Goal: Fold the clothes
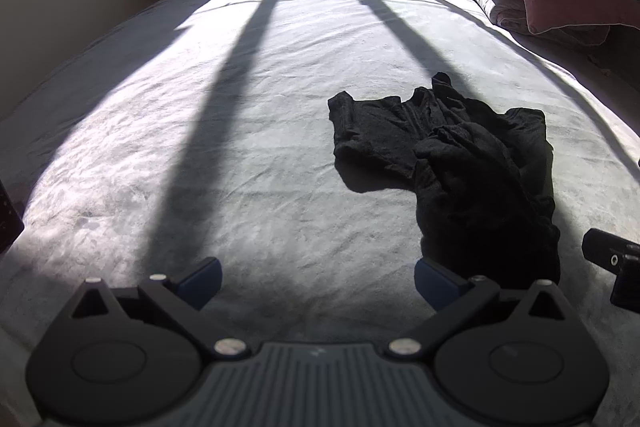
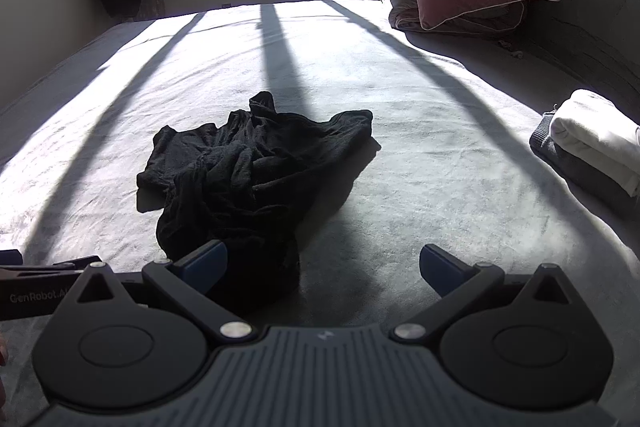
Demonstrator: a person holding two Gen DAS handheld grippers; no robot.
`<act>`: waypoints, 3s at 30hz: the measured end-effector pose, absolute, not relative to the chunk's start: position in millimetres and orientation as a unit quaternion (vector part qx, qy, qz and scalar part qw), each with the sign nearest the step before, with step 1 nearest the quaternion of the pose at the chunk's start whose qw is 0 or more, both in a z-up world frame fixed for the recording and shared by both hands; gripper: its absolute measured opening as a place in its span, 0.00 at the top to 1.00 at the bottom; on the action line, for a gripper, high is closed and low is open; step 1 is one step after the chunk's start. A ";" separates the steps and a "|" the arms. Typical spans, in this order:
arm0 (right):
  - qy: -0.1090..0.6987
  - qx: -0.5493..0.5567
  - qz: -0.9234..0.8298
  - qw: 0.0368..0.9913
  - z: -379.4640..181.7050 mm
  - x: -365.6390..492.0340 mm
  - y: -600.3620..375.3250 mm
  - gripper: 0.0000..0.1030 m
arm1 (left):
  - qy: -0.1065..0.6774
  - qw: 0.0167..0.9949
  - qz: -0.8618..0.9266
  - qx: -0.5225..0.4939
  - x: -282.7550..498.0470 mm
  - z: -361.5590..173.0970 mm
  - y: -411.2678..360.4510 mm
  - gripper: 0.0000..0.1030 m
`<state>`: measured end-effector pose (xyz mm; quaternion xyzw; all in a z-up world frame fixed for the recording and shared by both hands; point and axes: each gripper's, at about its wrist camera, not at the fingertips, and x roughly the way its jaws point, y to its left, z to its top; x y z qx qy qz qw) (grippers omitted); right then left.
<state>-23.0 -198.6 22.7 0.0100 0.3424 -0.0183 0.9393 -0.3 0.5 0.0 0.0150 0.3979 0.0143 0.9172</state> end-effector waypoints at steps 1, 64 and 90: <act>0.343 0.012 -0.019 0.939 21.6 -22.8 -197.5 0.00 | 0.398 0.917 0.016 0.016 -0.5 0.0 0.9 0.00; 0.399 0.044 -0.002 0.916 7.8 -14.4 -192.7 0.00 | 0.421 0.907 0.025 0.005 2.5 -5.2 12.3 0.00; 0.403 0.043 -0.002 0.914 5.9 -14.4 -191.0 0.00 | 0.424 0.905 0.030 0.007 1.0 -5.8 12.0 0.00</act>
